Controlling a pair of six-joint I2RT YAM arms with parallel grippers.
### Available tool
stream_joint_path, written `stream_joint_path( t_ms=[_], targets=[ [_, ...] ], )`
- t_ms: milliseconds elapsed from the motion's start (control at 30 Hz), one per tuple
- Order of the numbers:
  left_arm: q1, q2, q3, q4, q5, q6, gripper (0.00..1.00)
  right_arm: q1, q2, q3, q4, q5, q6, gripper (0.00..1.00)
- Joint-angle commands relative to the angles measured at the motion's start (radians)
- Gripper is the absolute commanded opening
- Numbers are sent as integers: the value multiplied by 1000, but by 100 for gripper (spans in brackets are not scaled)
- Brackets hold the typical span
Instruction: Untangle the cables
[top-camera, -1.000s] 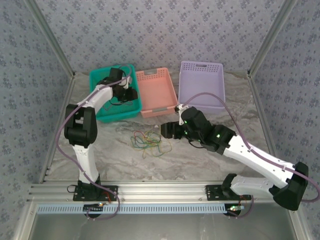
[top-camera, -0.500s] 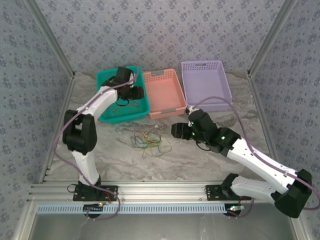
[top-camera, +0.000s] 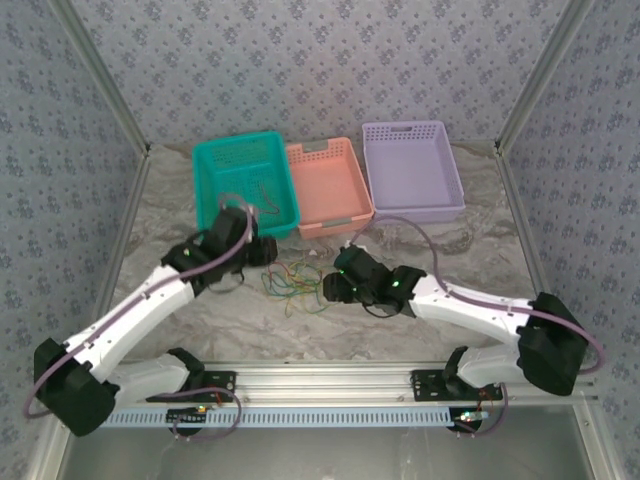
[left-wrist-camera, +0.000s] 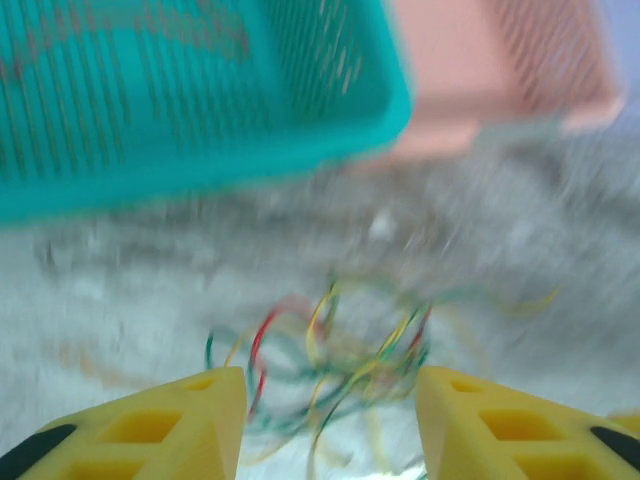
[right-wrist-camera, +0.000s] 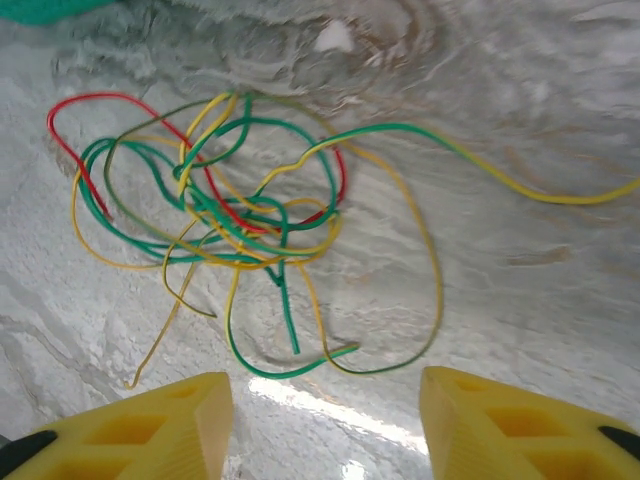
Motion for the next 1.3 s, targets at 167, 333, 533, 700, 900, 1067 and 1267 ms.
stream_joint_path(
  t_ms=[167,333,533,700,900,1067,1267],
  targets=[
    [-18,-74,-227,195,-1,3,57,31,240,136,86,12,30,70],
    [-21,39,-215,272,23,42,59,27,357,182,84,44,48,68],
    [-22,148,-194,324,-3,97,59,1,429,187,93,53,46,58],
    [-22,212,-180,352,-71,115,59,-12,449,168,109,47,49,47],
    [-22,301,-180,442,-100,128,54,-27,437,127,133,42,52,31],
    [-54,331,-178,508,-91,121,13,-34,381,78,129,76,56,11],
    [-130,103,-177,448,-140,81,0,-85,148,-48,13,201,66,0]
  ],
)
